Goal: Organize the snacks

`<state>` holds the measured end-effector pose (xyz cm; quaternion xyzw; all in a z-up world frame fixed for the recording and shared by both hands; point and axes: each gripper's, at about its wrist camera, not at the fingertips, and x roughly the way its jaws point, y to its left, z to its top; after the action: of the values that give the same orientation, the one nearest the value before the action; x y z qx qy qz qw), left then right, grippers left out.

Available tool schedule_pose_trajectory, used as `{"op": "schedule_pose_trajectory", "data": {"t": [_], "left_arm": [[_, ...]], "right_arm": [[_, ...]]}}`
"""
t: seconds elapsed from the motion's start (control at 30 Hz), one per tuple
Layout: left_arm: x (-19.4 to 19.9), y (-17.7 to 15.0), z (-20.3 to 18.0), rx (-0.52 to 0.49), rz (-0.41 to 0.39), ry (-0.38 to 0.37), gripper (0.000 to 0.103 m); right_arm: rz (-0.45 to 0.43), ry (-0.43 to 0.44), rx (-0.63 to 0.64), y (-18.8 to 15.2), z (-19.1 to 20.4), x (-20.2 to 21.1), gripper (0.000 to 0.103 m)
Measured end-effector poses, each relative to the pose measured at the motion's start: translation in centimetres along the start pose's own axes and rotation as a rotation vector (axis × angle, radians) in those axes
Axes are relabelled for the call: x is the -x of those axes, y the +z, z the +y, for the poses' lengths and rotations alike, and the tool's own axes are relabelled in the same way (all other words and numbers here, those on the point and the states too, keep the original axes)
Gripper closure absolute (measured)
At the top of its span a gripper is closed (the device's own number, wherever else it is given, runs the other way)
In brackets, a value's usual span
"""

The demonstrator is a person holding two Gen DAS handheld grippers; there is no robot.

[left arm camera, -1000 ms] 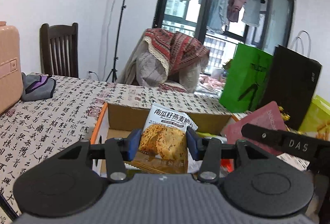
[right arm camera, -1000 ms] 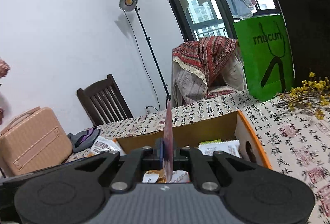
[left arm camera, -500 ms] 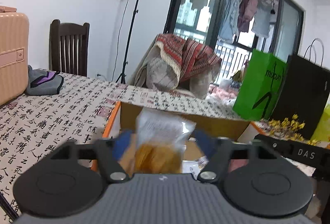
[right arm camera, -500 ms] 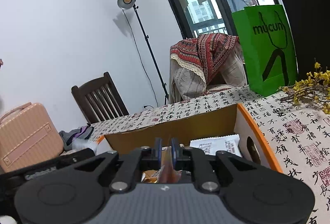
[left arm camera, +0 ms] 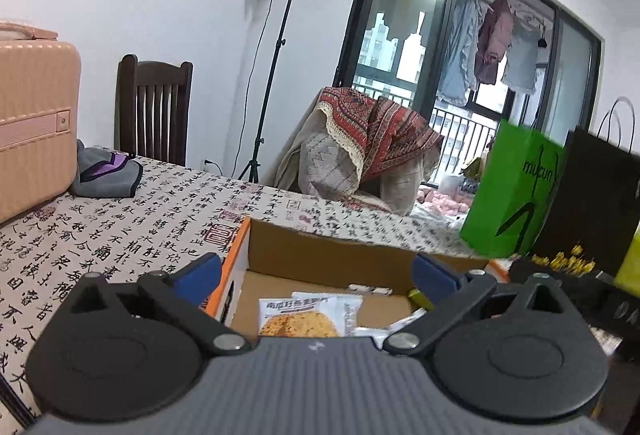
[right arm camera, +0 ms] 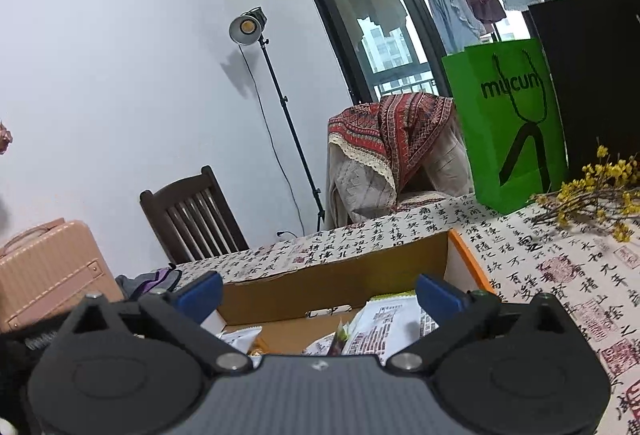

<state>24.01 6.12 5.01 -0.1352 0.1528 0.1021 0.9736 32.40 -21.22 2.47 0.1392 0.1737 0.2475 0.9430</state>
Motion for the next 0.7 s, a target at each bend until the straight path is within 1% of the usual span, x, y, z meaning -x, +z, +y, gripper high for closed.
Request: {"op": "schedule_pose_trajectory", "data": {"t": [0.07,0.17,0.27,0.33,0.5,0.7], "left_arm": [[1.1,0.5,-0.1,0.014,-0.015,-0.012,0.0],[2.6,1.0,-0.4,0.004,-0.029,-0.007,0.0],[4.2,1.1,-0.8,-0.019,-0.012,-0.048,0.0],[5.6,0.9,-1.1,-0.052,-0.017,-0.06,0.0],[9.3,-0.1,-1.1,-0.109,-0.041,-0.071,0.0],[12.8,-1.5,0.0,-0.126,-0.044,-0.081,0.0]], "right_arm": [[-0.003,-0.019,0.003,0.5,0.3,0.7,0.0],[-0.031,-0.034,0.003,1.3,0.7,2.6,0.0],[-0.052,-0.043,0.001,2.0,0.6,4.8,0.0],[-0.05,-0.048,0.008,2.2,0.5,6.3,0.0],[-0.034,-0.051,0.032,1.7,0.3,9.8,0.0],[-0.001,-0.066,0.061,-0.3,0.0,13.5,0.0]]}}
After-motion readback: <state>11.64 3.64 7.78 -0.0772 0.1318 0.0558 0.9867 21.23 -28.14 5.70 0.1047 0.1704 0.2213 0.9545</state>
